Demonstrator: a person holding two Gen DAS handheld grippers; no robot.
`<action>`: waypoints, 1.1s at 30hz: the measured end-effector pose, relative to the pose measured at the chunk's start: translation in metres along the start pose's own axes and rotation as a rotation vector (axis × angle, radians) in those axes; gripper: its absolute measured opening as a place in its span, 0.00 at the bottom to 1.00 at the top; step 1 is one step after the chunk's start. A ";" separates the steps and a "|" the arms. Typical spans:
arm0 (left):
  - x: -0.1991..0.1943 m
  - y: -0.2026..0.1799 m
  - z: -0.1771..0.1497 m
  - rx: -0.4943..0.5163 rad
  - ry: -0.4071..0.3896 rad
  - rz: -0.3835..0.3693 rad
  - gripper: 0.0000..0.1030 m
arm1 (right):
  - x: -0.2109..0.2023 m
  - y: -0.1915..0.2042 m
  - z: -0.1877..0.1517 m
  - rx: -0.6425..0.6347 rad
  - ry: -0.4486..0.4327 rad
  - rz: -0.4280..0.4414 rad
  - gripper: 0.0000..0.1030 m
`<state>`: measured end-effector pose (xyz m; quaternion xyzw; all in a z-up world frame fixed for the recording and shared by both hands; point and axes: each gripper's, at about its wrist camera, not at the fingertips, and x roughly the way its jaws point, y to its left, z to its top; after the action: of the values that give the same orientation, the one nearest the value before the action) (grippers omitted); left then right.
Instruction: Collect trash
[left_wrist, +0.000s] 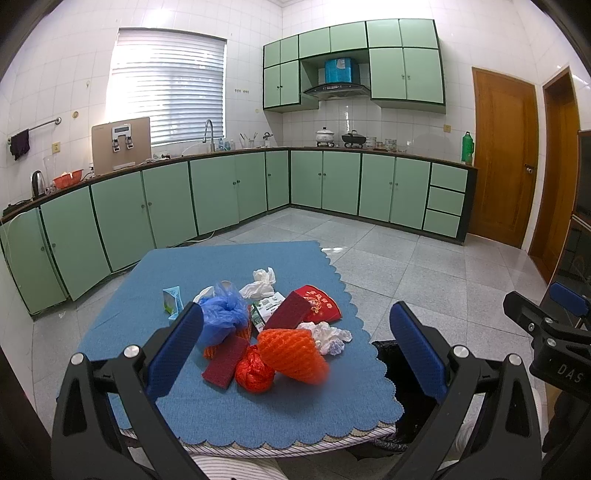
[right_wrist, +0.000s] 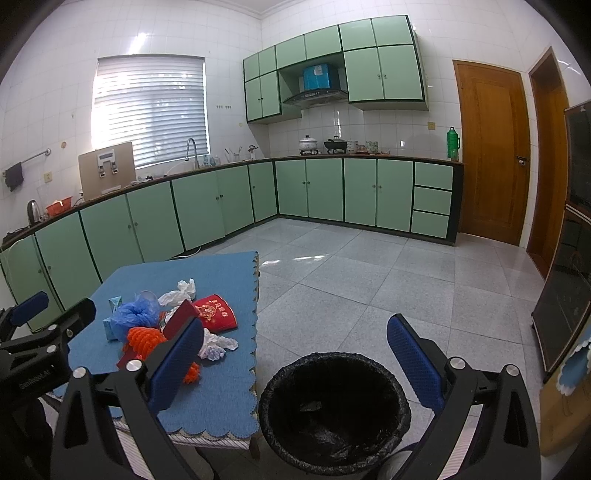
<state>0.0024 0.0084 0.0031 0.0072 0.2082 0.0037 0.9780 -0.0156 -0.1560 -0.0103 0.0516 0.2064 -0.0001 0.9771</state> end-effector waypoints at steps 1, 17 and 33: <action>0.000 0.000 0.000 0.000 0.000 0.000 0.95 | 0.000 0.000 0.000 -0.001 0.001 0.000 0.94; 0.002 0.000 -0.002 -0.001 0.002 0.000 0.95 | 0.000 0.000 0.000 0.000 0.001 0.000 0.94; 0.014 0.011 -0.009 -0.012 0.020 0.009 0.95 | 0.007 0.006 -0.002 0.006 0.000 0.018 0.94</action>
<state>0.0110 0.0201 -0.0106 0.0020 0.2178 0.0094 0.9760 -0.0104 -0.1500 -0.0144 0.0566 0.2057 0.0082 0.9769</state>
